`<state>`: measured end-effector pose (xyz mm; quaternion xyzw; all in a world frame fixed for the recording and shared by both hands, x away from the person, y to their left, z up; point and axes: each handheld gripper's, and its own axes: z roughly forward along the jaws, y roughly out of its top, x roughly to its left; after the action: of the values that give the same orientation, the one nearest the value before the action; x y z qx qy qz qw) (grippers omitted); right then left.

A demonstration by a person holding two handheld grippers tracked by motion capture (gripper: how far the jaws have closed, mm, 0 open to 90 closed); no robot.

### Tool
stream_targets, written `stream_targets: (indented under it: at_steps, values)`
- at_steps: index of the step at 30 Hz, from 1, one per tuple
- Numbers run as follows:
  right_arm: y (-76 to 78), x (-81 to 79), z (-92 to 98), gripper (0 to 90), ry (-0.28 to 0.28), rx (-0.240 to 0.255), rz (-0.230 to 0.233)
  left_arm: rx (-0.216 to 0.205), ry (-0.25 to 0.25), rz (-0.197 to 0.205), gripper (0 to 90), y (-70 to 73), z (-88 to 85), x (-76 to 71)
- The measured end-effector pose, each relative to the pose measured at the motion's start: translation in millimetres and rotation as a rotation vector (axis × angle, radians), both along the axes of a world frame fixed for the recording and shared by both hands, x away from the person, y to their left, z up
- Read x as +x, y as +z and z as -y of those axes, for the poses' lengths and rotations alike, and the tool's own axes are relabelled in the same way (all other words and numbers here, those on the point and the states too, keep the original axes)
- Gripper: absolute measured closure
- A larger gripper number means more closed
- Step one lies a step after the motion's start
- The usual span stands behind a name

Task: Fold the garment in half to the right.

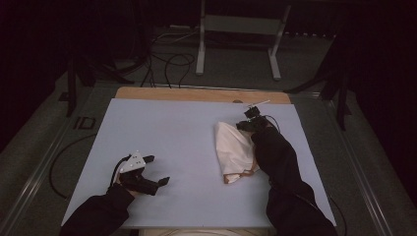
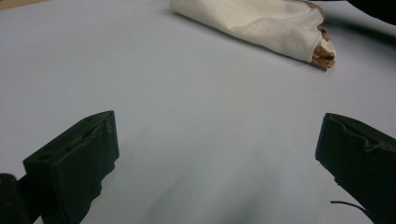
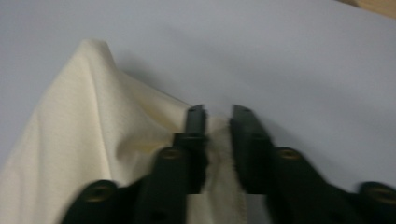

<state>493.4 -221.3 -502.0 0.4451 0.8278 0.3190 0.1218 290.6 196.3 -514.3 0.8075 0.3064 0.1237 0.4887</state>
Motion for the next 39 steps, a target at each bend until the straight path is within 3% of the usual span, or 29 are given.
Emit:
stream_targets:
  at_steps: [1,4,12,17,22,24,30,39]
  values:
    - [0.9,-0.8,-0.1,87.5,0.002,0.001,0.004,0.000,0.001,0.000,0.2,0.0,0.0,0.0]
    - [7.6,-4.8,1.8,89.2,-0.011,0.003,0.043,-0.002,0.000,-0.001,0.2,0.2,0.1,0.0]
    - [23.6,-12.3,13.2,89.3,-0.045,0.018,0.140,-0.009,0.003,0.004,0.2,0.5,-0.5,0.4]
    - [28.0,-15.2,20.1,89.3,-0.073,0.032,0.176,-0.012,0.013,0.006,0.2,0.8,-1.2,0.4]
    - [30.2,-16.7,25.2,89.3,-0.113,0.017,0.205,-0.011,0.014,0.005,0.2,0.6,-1.0,0.5]
    - [29.8,-16.7,25.7,89.3,-0.145,-0.009,0.209,-0.009,0.014,0.006,0.2,0.7,-0.9,0.5]
    - [22.4,-12.9,27.0,89.3,-0.172,-0.032,0.184,-0.011,0.014,0.006,0.2,0.7,-1.3,0.4]
    - [10.1,-5.9,31.5,89.2,-0.183,-0.039,0.162,-0.014,0.013,0.007,0.2,0.8,-1.4,0.3]
